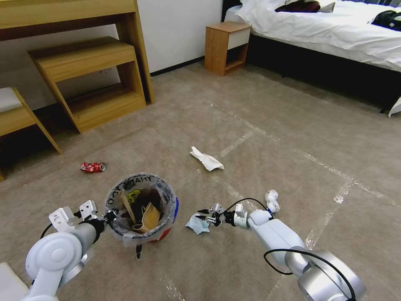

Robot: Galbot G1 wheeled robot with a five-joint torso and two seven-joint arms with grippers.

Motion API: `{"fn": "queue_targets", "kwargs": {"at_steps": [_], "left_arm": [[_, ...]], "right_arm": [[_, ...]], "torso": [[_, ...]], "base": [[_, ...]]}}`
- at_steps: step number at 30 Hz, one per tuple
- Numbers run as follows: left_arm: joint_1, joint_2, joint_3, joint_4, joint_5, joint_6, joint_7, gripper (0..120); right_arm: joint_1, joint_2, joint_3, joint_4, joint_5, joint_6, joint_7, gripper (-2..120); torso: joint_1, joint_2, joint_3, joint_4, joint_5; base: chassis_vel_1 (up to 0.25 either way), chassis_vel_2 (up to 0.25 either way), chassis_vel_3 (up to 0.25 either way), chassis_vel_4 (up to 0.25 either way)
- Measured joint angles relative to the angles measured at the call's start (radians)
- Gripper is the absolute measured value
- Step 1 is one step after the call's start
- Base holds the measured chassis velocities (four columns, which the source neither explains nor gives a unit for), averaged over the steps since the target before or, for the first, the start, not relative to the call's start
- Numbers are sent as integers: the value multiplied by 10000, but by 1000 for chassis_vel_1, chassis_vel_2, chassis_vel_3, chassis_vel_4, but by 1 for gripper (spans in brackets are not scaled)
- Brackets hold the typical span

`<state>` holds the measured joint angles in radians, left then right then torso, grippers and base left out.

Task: Pick up the trash bin and place the garbage on the floor into it.

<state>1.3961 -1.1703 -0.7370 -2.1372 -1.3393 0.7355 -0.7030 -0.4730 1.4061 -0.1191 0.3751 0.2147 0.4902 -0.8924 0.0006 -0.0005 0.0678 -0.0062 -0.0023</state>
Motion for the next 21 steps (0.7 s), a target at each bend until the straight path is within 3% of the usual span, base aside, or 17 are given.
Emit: {"fn": "queue_targets", "kwargs": {"at_steps": [12,15,21], "left_arm": [[4,25,19,-9,-10,0,1,0],[6,26,23,-8,-10,0,6,0],[-2,13,50,3,-6,0,20,0]], "right_arm": [[-109,170,216,-349,-148,-127,115,91],[-127,209,227,-399,-151,-160,135,99],[-147,325,317,-650,-169,-242,270,100]], "torso": [[0,0,0,-1,1],[0,0,0,0,0],[0,0,0,0,1]], "base": [[0,0,0,0],[0,0,0,0],[0,0,0,0]]}}
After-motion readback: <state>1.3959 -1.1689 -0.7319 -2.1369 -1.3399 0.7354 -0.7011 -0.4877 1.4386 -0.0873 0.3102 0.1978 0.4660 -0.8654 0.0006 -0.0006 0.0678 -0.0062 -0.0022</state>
